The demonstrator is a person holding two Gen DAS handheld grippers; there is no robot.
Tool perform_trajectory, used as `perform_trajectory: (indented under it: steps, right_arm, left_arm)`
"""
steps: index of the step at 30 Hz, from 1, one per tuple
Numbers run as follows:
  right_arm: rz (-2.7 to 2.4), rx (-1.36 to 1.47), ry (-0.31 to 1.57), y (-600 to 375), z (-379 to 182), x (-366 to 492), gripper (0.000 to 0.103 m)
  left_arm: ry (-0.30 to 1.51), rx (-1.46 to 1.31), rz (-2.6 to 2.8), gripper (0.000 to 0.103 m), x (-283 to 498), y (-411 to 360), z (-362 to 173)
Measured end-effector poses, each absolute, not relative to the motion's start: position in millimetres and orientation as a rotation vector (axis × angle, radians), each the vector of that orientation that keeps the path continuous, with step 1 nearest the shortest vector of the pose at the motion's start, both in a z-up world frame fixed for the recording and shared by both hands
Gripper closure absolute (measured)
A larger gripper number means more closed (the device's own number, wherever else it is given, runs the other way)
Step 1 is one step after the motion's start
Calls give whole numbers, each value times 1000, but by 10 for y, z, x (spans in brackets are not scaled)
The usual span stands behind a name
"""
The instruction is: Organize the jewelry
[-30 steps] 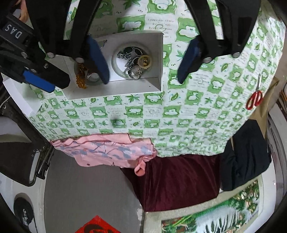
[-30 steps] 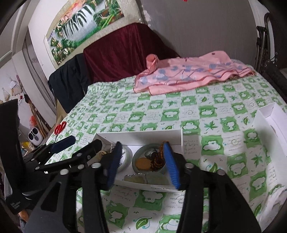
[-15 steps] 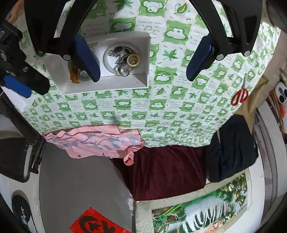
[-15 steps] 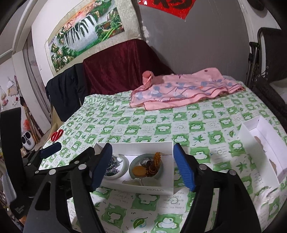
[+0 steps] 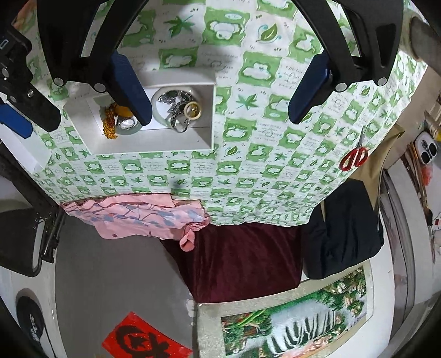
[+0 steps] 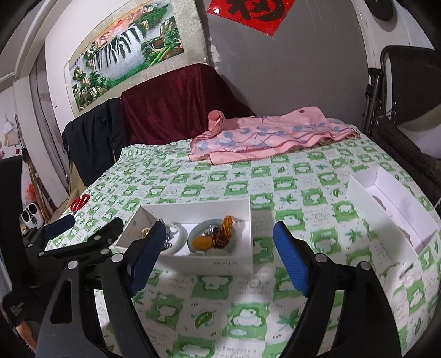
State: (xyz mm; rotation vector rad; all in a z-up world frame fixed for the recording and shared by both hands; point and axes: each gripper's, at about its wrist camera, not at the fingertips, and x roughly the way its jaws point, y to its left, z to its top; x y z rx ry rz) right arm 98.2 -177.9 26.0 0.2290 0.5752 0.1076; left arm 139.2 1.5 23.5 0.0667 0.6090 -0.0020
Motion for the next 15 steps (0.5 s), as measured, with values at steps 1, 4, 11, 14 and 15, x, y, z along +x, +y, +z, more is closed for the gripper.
perform_trajectory:
  steps: [1, 4, 11, 14, 15]
  right_arm:
    - [107, 230, 573, -1773, 252, 967, 27]
    - [102, 223, 560, -1734, 241, 913, 27]
    - [91, 221, 563, -1660, 107, 719, 21]
    - [99, 232, 566, -1642, 77, 652, 21]
    - [96, 232, 563, -1638, 76, 627, 20]
  left_arm:
    - [606, 68, 2, 6, 1370, 25, 231]
    - [587, 79, 28, 6, 1282, 52, 232]
    - [559, 78, 37, 6, 1070, 112, 212]
    - [558, 93, 29, 6, 985, 77, 176]
    - [553, 108, 30, 6, 945, 55, 163]
